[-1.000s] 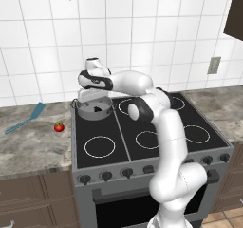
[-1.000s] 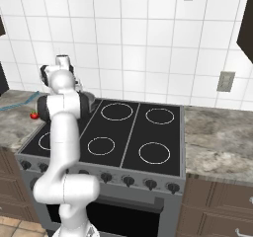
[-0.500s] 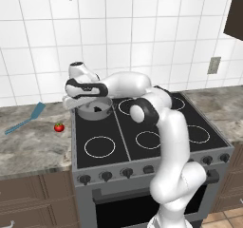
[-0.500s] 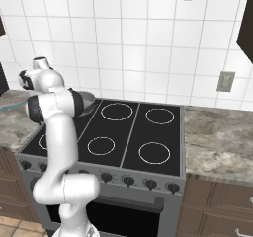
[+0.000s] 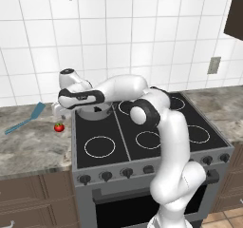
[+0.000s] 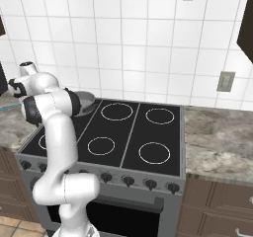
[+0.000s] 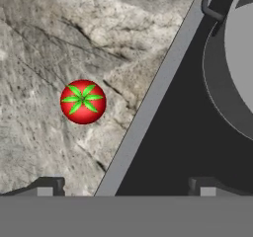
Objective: Put the eggplant and tomato in the pot. Retrieve the spatula and lightly stir the vegetables in the pot.
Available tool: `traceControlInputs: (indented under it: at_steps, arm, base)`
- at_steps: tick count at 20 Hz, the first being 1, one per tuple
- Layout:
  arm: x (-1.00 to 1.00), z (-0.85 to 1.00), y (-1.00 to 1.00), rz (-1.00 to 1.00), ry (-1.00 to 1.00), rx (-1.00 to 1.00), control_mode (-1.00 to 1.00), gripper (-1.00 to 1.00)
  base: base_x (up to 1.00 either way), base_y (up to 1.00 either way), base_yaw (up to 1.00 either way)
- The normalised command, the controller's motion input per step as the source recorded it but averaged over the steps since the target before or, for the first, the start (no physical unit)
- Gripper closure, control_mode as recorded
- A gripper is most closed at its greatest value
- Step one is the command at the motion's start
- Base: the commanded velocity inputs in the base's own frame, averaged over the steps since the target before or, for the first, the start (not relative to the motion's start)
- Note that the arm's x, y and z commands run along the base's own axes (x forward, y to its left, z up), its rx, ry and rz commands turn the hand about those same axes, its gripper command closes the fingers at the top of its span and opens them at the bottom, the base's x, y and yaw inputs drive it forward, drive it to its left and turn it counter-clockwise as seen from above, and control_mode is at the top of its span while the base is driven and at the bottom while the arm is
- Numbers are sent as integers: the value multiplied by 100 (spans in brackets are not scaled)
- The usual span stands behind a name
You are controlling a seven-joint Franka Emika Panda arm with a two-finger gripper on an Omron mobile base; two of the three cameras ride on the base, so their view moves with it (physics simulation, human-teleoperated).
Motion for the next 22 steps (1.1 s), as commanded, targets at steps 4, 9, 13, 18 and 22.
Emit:
traceControlInputs:
  at_steps: [4, 9, 13, 18, 22]
  arm:
    - [0, 0, 7, 1, 17, 0, -100, -100]
    - [0, 0, 21, 1, 18, 1, -100, -100]
    - [0, 0, 36, 2, 14, 0, -100, -100]
    - [0, -15, 38, 2, 0, 0, -100, -100]
    - [0, -13, 6, 1, -7, -2, -100, -100]
  base:
    - [0, 0, 0]
    - [0, 0, 0]
    - [0, 0, 0]
    - [0, 0, 0]
    - [0, 0, 0]
